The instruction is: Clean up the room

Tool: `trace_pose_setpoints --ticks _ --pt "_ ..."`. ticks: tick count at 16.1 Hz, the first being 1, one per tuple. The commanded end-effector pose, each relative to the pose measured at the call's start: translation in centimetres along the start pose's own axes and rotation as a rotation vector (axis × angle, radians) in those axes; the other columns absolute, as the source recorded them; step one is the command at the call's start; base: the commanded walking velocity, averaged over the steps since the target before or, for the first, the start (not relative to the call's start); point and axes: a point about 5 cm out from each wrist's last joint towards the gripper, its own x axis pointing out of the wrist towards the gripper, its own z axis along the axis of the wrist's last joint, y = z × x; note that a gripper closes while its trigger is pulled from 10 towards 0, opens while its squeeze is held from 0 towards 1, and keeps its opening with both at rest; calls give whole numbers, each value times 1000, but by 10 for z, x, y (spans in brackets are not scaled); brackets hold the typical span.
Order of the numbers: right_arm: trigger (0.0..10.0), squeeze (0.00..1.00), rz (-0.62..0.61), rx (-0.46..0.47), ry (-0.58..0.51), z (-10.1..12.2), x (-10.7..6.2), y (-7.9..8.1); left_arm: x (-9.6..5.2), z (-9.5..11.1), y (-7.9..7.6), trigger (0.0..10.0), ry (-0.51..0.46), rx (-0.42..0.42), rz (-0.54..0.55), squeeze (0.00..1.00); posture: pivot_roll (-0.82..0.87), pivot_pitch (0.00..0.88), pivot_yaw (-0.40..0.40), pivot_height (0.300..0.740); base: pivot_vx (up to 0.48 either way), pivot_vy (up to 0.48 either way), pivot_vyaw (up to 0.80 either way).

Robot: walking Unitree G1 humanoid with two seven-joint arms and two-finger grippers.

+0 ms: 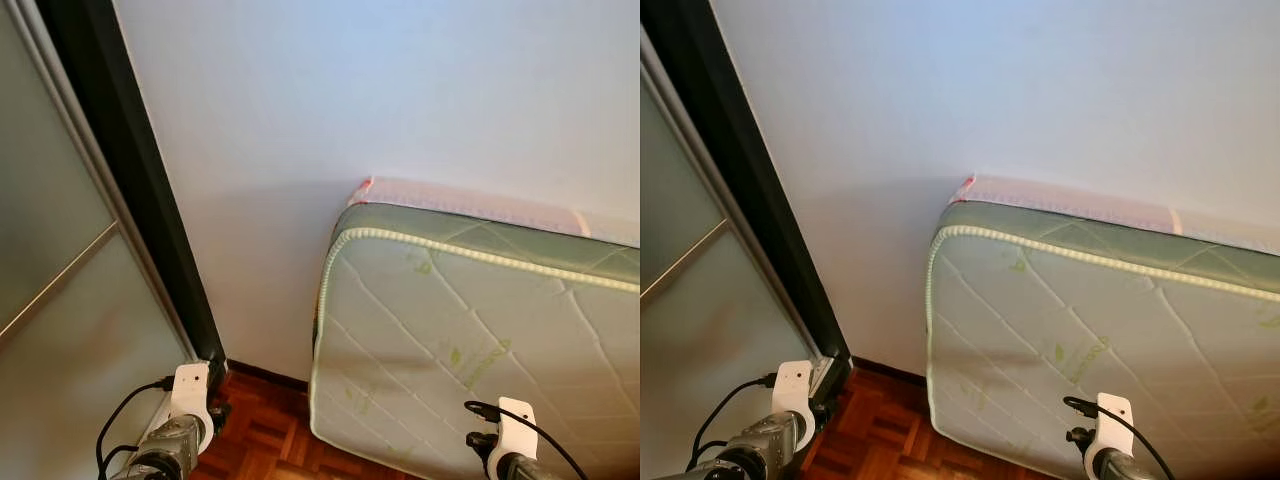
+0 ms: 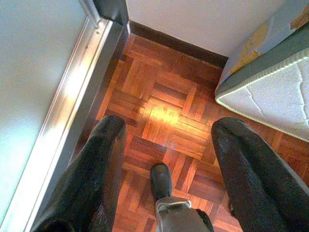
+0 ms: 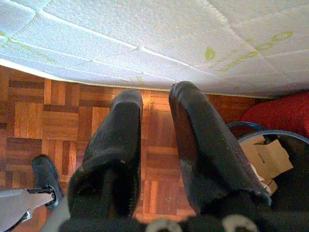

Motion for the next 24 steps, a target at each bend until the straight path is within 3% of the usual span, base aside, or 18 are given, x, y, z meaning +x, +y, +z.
trace_pose_setpoints --ticks 1,24 --pt "10000 0 -8 12 0 -1 -1 -3 0 -3 0 10000 17 8 0 0 53 0 -55 740 0 0 0" --pt "10000 0 -13 11 -2 0 -1 -4 0 -3 0 10000 22 -4 0 0 51 0 -60 740 -35 0 0"
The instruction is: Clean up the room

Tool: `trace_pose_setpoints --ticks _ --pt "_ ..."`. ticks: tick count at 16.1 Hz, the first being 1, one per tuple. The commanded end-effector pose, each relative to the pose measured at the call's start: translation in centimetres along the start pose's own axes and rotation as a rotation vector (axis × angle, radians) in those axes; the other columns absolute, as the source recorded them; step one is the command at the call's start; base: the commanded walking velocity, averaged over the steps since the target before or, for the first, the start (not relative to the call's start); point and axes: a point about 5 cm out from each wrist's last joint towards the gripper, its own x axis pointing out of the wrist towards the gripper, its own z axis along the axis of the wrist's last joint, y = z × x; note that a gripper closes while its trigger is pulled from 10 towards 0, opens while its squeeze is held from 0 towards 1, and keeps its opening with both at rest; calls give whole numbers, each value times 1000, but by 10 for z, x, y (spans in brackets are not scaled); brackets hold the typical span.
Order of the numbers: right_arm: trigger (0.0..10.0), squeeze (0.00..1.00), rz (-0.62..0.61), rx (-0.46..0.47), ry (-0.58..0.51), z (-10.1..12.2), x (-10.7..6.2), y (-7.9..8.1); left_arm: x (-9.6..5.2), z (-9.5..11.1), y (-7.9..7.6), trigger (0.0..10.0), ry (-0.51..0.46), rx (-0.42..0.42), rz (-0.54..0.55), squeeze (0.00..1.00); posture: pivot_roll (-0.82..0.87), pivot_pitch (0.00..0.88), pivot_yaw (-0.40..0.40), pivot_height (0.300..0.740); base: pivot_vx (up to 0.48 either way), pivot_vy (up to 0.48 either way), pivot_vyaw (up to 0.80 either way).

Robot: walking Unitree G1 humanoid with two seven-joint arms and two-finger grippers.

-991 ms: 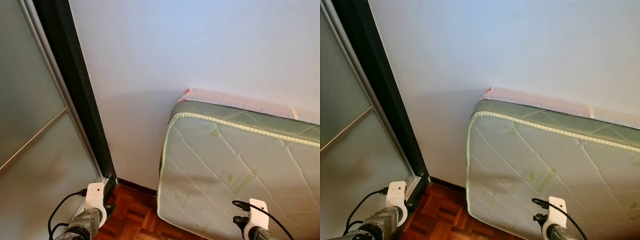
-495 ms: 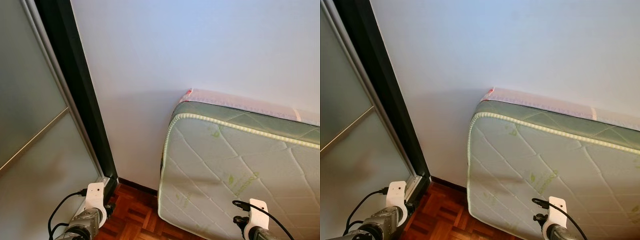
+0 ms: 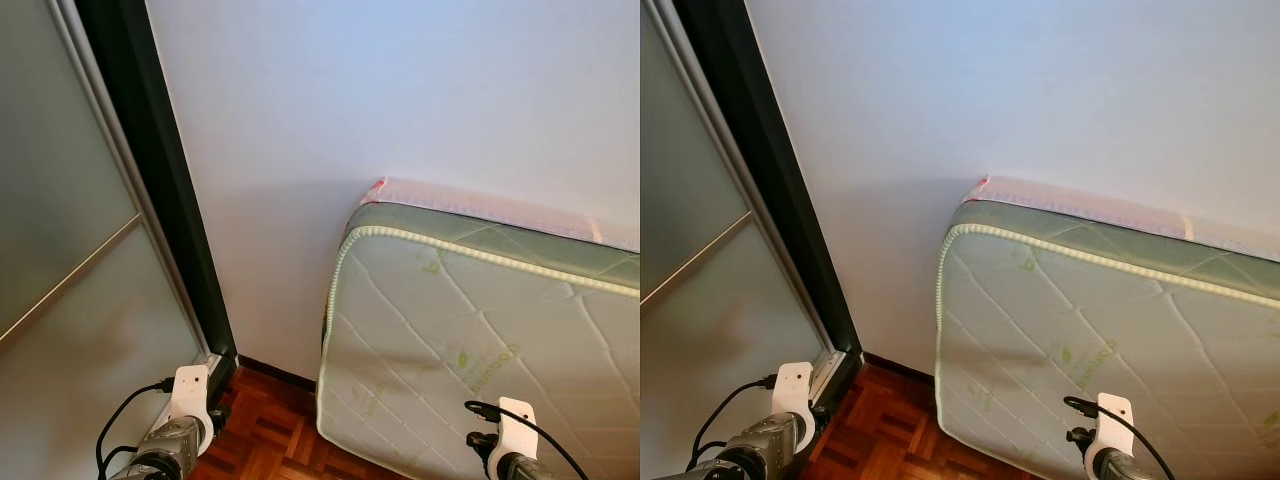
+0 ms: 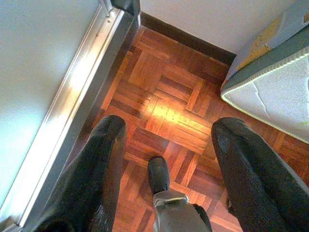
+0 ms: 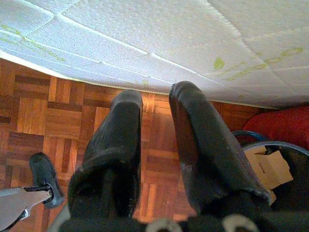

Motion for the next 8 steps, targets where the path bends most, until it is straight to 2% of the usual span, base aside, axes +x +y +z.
trace_pose_setpoints --ticks 1,8 --pt "10000 0 -10 9 -2 0 -1 -4 0 -1 0 10000 4 -2 -1 0 51 0 -60 740 -251 0 0" --pt "10000 0 -3 -3 0 -1 -1 -4 0 -2 0 10000 6 5 -2 0 54 0 -61 740 -251 0 0"
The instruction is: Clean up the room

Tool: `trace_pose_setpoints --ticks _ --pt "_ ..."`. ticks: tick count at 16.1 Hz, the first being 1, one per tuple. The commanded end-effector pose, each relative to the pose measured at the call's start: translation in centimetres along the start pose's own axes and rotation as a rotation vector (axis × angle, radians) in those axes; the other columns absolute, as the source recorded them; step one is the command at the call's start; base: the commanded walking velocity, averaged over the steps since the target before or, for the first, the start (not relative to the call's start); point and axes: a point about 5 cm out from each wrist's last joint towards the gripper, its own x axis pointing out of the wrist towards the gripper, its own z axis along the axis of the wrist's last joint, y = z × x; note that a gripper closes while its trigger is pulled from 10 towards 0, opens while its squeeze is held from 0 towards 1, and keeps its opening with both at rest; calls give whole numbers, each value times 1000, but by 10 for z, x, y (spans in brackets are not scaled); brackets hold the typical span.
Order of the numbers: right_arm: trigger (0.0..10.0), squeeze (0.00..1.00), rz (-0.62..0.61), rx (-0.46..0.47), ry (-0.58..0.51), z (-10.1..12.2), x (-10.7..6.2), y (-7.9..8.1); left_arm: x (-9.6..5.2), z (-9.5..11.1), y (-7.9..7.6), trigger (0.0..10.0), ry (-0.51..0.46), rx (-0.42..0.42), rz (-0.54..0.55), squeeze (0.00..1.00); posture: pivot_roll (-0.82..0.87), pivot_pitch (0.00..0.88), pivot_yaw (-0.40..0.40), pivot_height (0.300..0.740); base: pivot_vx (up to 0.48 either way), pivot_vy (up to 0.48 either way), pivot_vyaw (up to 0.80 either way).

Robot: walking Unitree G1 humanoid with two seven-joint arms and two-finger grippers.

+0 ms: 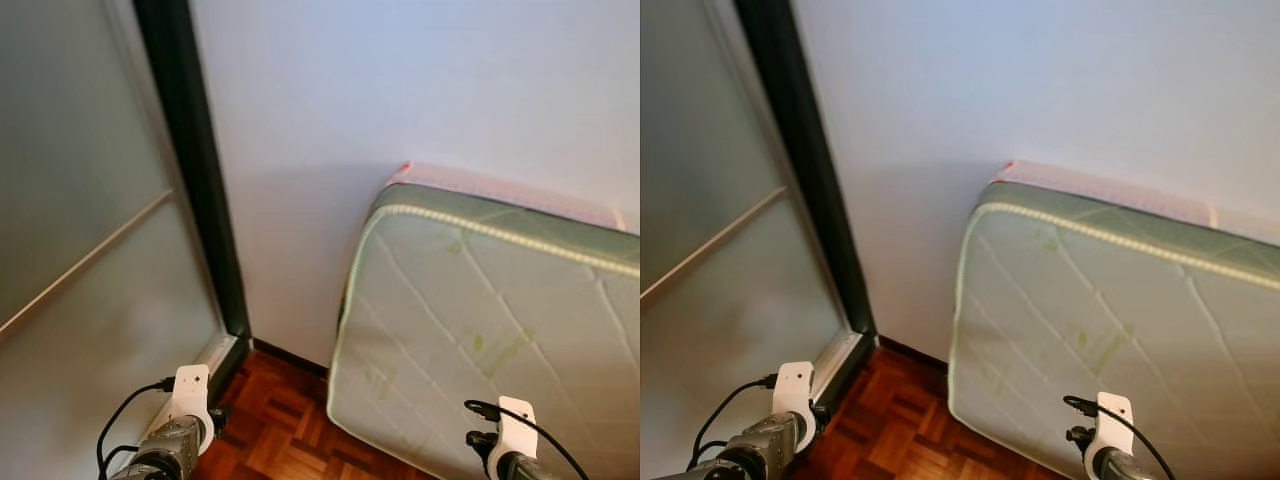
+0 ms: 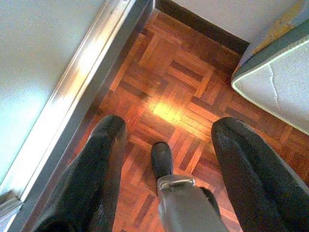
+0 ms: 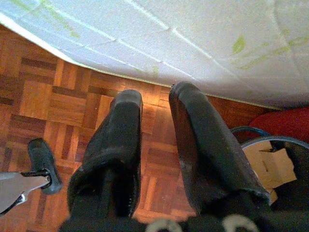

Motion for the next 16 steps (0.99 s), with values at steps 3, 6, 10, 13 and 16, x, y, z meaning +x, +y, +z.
trace_pose_setpoints --ticks 3,6,10,13,16 --pt "10000 0 -11 -3 6 -3 -1 -4 0 -2 0 10000 5 10 -1 0 54 0 -61 740 -284 0 0" --pt "10000 0 -8 -9 8 -3 -1 -4 0 -2 0 10000 6 16 -4 0 55 0 -62 740 -251 0 0" --pt "10000 0 -6 -9 7 -3 -1 -4 0 -2 0 10000 7 20 -5 0 55 0 -62 740 -249 0 0" --pt "10000 0 -6 -9 6 -3 -1 -4 0 -2 0 10000 8 21 -5 0 55 0 -61 740 -252 0 0" --pt "10000 0 -5 -9 7 -3 -1 -5 0 -2 0 10000 7 24 -6 0 55 0 -62 740 -166 0 0"
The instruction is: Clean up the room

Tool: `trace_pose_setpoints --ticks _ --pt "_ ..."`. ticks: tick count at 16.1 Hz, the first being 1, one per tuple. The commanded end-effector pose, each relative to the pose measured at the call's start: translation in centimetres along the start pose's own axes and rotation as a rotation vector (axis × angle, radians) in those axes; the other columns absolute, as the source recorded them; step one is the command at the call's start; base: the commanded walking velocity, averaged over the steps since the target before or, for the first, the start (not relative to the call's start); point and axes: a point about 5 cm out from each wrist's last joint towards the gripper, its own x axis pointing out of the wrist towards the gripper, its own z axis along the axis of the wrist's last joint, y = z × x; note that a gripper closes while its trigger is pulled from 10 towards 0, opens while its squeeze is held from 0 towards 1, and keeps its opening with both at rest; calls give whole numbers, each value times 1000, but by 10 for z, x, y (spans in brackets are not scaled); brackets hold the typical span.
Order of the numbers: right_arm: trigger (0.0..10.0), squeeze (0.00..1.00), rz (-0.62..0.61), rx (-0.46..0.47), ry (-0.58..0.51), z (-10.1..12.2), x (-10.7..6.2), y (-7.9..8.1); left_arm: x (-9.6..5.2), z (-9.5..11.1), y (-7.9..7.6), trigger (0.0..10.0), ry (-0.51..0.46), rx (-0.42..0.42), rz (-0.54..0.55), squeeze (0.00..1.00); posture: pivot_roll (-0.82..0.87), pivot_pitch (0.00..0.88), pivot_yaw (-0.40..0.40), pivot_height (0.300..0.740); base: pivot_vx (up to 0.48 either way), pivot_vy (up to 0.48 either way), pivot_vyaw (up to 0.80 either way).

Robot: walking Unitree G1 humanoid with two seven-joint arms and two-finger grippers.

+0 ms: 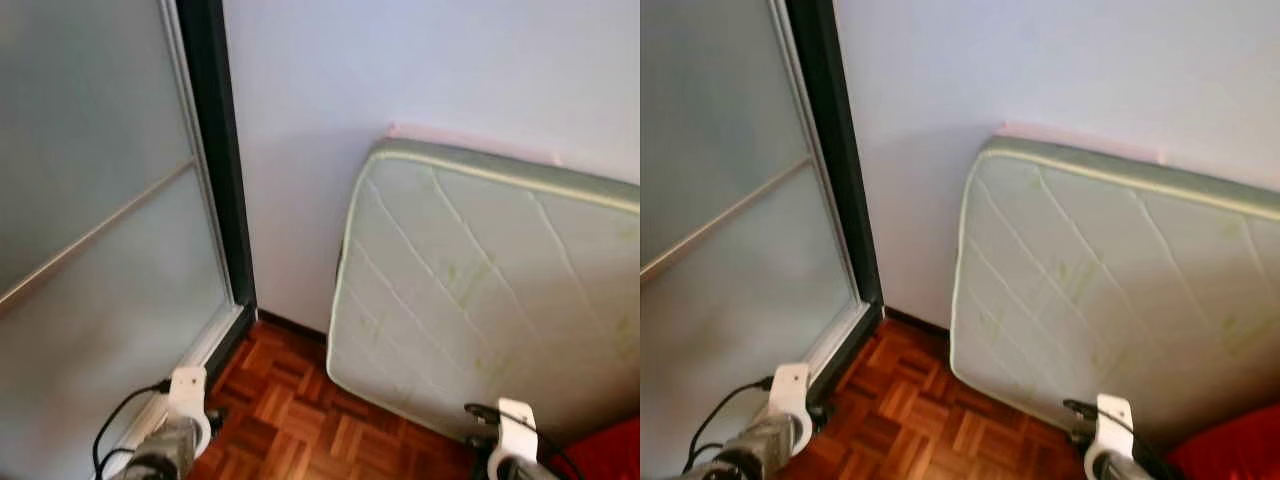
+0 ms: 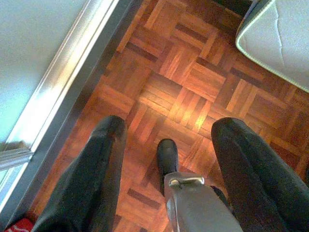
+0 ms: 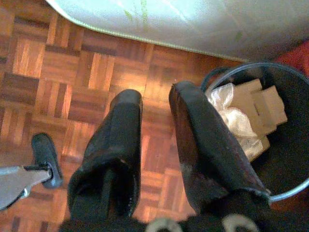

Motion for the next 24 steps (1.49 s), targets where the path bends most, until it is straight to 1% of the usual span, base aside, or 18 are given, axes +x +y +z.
trace_pose_setpoints --ticks 1,9,14,16,17,18,20,21,24 --pt "10000 0 -9 -8 -2 2 -1 -4 0 -2 -5 10000 9 17 -13 0 55 0 -62 740 0 0 0" --pt "10000 0 2 12 -7 3 0 -2 0 -1 -5 10000 7 9 -11 0 56 0 -63 740 0 0 0" --pt "10000 0 8 4 -3 4 0 -2 0 -1 -5 10000 5 2 -10 0 58 0 -62 740 0 0 -774" --pt "10000 0 9 1 0 4 0 -2 0 0 -5 10000 6 17 -11 0 58 0 -62 740 0 0 -769" --pt "10000 0 9 0 1 4 0 -2 0 0 -4 10000 6 44 -13 0 58 0 -62 740 0 0 -769" --pt "10000 0 9 -1 2 4 0 -2 0 1 -4 10000 5 54 -9 0 57 0 -61 740 0 -480 -769" --pt "10000 0 9 -1 2 4 0 -2 0 1 -4 10000 6 52 -8 0 57 0 -58 740 0 -349 -769" --pt "10000 0 10 -2 3 4 0 -2 0 0 -4 10000 8 40 -7 0 59 0 -61 740 0 0 -769" --pt "10000 0 10 -3 5 4 0 -2 0 0 -4 10000 8 43 -8 0 57 0 -60 740 0 0 -763"
